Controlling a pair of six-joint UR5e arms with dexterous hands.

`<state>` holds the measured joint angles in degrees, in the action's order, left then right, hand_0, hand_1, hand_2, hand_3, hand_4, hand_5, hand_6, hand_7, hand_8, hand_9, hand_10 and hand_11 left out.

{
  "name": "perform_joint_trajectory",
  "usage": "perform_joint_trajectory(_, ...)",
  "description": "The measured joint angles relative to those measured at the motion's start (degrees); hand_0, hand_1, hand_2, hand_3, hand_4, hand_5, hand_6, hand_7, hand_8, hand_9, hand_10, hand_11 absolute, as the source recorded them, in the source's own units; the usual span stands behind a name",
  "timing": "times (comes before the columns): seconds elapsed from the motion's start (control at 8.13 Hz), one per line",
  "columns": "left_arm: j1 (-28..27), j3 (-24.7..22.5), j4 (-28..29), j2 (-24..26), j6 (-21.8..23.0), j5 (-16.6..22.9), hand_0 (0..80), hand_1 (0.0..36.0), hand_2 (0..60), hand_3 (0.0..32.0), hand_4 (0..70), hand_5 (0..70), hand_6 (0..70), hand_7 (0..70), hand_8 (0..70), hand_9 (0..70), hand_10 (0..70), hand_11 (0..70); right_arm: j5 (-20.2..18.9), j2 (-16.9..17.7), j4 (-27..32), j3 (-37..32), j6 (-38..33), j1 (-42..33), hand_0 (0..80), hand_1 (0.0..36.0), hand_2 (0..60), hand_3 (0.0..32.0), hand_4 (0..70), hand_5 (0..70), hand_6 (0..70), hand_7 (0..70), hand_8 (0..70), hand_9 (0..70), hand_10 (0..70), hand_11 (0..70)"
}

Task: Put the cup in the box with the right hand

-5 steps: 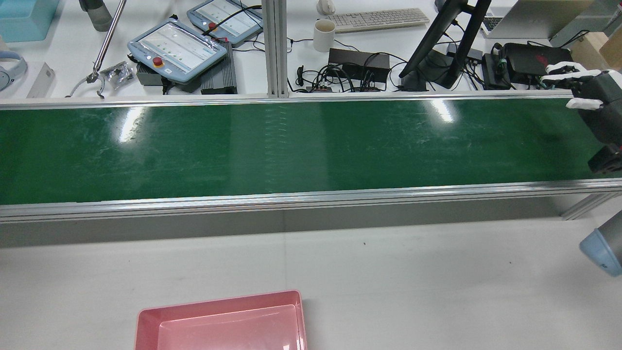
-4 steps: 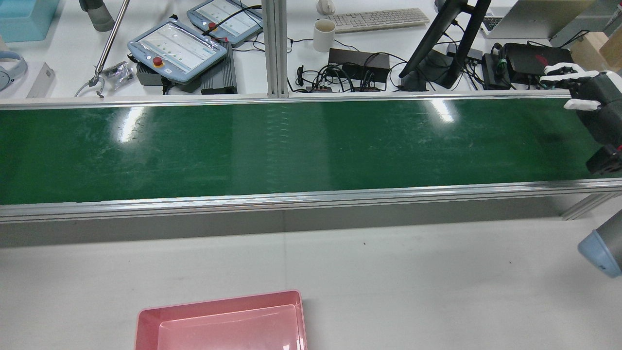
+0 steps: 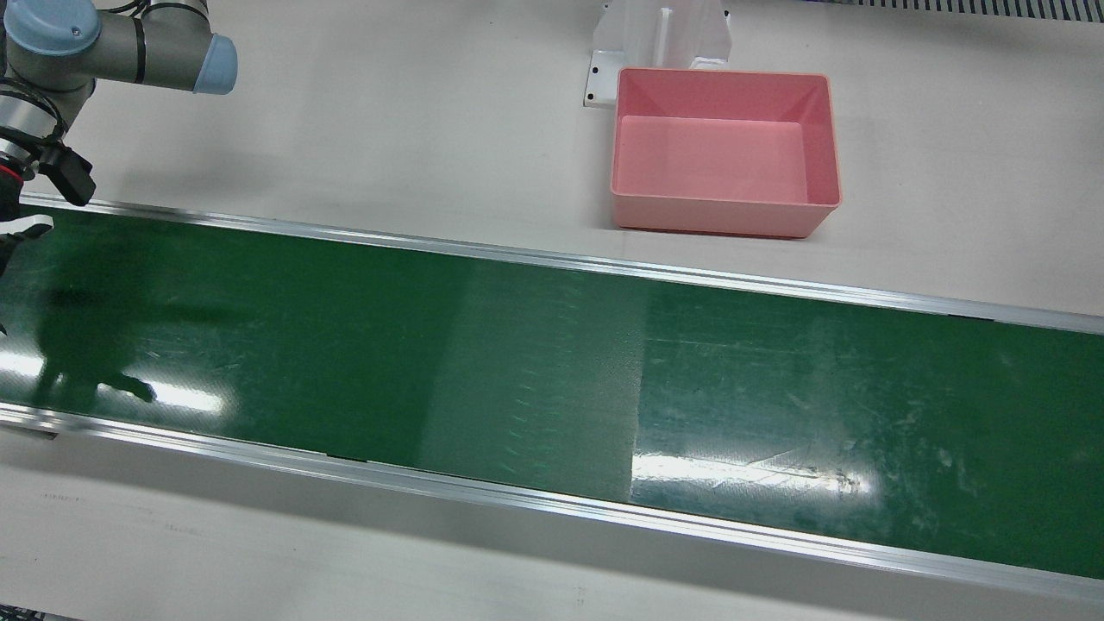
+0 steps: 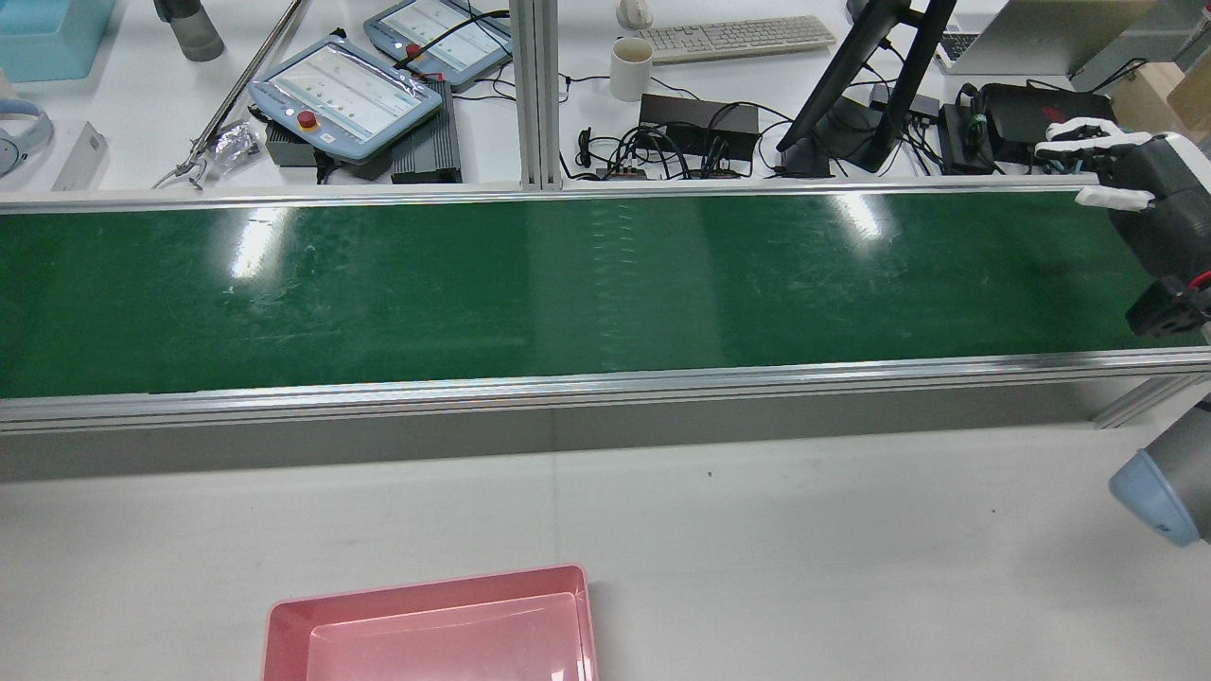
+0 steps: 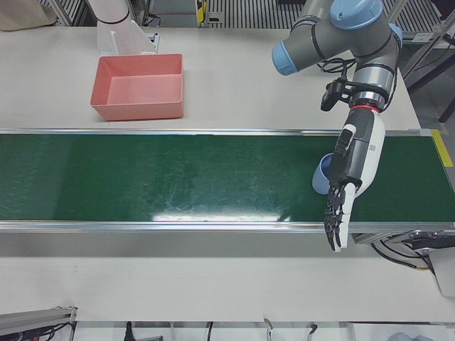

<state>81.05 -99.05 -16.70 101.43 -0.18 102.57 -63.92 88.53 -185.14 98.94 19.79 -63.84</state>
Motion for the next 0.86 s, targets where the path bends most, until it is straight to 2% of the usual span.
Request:
perform_joint_trajectory(0.25,0.0,0.0,0.0,0.0,0.0,0.0,0.0,0.0,0.0,0.0,0.0,0.0,0.0,0.0,0.0,0.0,0.0,0.0,0.0,-0.8,-7.0,4.1,-0.8,0.0,41.7,2.9,11.4,0.0,53.8,0.9,10.1,47.1,9.7,18.8,0.3,0.1)
perform_joint_trajectory(0.37,0.0,0.0,0.0,0.0,0.0,0.0,0.0,0.0,0.0,0.0,0.0,0.0,0.0,0.0,0.0,0.0,0.0,0.0,0.1,-1.7,-9.0,4.5,-0.9,0.2,42.3,1.2,5.2,0.0,50.1,1.3,9.8,44.7,10.2,18.6,1.4,1.8)
perform_joint_trajectory(0.49,0.0,0.0,0.0,0.0,0.0,0.0,0.0,0.0,0.0,0.0,0.0,0.0,0.0,0.0,0.0,0.0,0.0,0.0,0.1,-2.6,-9.8,3.9,-0.9,0.5,43.0,0.0,1.2,0.0,53.2,1.3,10.1,46.0,10.5,19.2,2.2,2.9)
perform_joint_trajectory(0.86,0.0,0.0,0.0,0.0,0.0,0.0,0.0,0.0,0.0,0.0,0.0,0.0,0.0,0.0,0.0,0.0,0.0,0.0,0.8,-6.5,-10.5,1.1,-0.8,1.8,43.5,0.0,0.8,0.0,54.9,1.2,10.1,47.1,10.4,19.4,1.7,2.2)
